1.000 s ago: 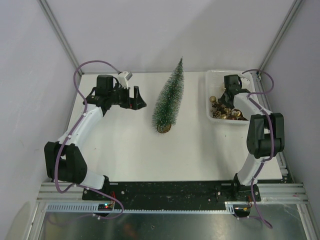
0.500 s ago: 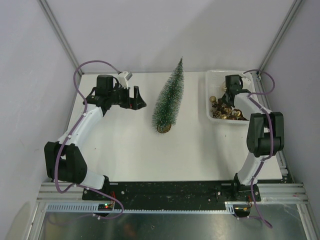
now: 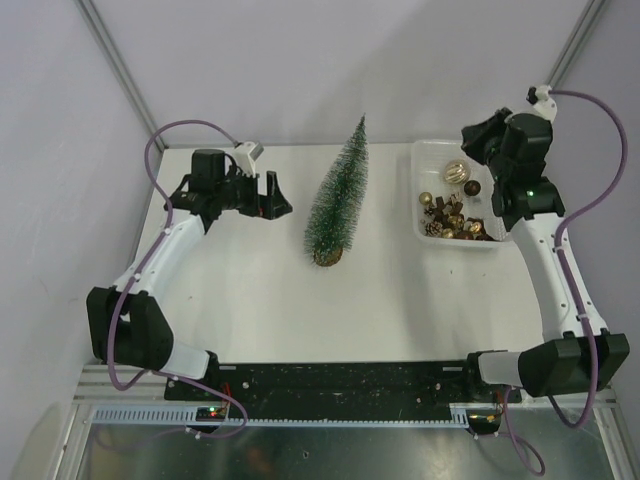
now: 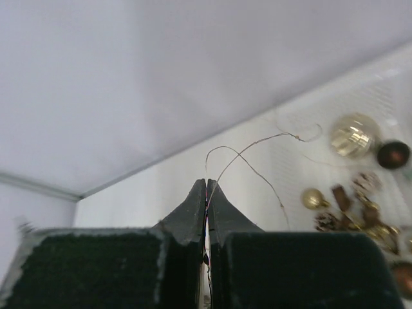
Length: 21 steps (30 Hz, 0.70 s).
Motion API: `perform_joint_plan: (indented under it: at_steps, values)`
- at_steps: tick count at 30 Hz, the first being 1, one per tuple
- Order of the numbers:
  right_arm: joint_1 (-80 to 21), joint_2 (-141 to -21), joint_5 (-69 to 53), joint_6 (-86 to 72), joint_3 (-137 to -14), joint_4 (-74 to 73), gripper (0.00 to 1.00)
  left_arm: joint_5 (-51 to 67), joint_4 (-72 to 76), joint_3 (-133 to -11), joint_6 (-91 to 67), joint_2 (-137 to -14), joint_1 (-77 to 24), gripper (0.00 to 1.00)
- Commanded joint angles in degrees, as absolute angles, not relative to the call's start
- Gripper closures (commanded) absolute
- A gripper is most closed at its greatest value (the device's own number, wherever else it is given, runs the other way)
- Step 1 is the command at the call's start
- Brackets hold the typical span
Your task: Decorate the small christmas tree
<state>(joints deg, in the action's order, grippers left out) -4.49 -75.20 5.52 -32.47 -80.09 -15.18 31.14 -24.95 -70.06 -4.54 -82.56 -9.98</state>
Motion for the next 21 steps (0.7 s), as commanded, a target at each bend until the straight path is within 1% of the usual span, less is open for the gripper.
perform_joint_plan:
  at_steps: [1,7,13,18,21]
  values:
    - [-8.6,-74.7,-3.1,-29.0,-87.6,-14.8,1.00,30.7,-23.7,-70.6,-4.4,-79.2,-9.6,0.00]
    - [-16.2,-75.8,-2.4,-24.3,-98.7,-19.3,1.00,30.5,-23.7,-70.6,-4.6,-78.1,-9.6,0.00]
    - [-21.1,-75.7,-3.5,-20.8,-108.5,-21.2,1.00,31.4,-23.7,-72.7,-4.9,-76.8,-9.6,0.00]
    - [-24.0,-75.6,-5.1,-17.7,-116.2,-22.7,1.00,35.1,-23.7,-80.8,-5.7,-77.2,-9.9,0.00]
    - [-24.2,-76.5,-7.1,-17.4,-120.9,-25.3,1.00,37.3,-23.6,-88.1,-5.0,-78.4,-13.0,0.00]
